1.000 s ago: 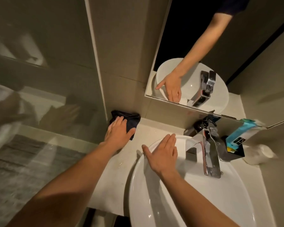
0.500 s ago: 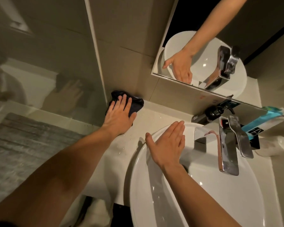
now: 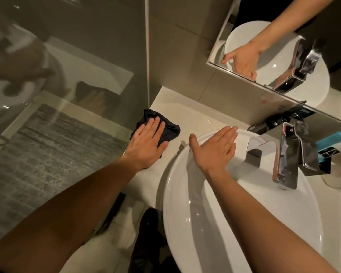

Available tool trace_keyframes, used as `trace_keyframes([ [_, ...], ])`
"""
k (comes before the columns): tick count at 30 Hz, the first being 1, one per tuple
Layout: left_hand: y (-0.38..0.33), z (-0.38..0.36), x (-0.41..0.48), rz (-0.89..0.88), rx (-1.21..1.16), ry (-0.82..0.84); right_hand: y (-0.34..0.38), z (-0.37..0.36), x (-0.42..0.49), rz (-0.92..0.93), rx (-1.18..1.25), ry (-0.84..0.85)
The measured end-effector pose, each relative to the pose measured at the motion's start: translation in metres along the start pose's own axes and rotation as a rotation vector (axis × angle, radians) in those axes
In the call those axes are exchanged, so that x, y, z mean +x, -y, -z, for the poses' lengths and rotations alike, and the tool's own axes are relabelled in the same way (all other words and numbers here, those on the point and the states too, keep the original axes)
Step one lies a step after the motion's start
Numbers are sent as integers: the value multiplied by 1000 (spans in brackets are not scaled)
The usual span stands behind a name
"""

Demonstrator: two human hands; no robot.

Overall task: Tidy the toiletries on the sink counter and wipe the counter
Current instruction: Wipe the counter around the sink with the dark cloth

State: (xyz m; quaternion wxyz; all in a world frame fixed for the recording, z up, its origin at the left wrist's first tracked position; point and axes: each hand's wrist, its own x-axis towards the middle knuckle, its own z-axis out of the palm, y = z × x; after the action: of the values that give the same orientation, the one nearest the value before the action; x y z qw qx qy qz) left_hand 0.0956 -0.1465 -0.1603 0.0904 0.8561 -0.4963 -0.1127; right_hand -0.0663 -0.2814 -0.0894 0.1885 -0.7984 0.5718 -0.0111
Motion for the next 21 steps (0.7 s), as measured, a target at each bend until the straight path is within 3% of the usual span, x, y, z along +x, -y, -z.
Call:
trace_keyframes([
  [12,-7,-19,-128,35,15,-121,0,4,-4,-12,18,8],
  [21,-5,-17,-188,8,125,72,-5,2,-6,-6,17,23],
])
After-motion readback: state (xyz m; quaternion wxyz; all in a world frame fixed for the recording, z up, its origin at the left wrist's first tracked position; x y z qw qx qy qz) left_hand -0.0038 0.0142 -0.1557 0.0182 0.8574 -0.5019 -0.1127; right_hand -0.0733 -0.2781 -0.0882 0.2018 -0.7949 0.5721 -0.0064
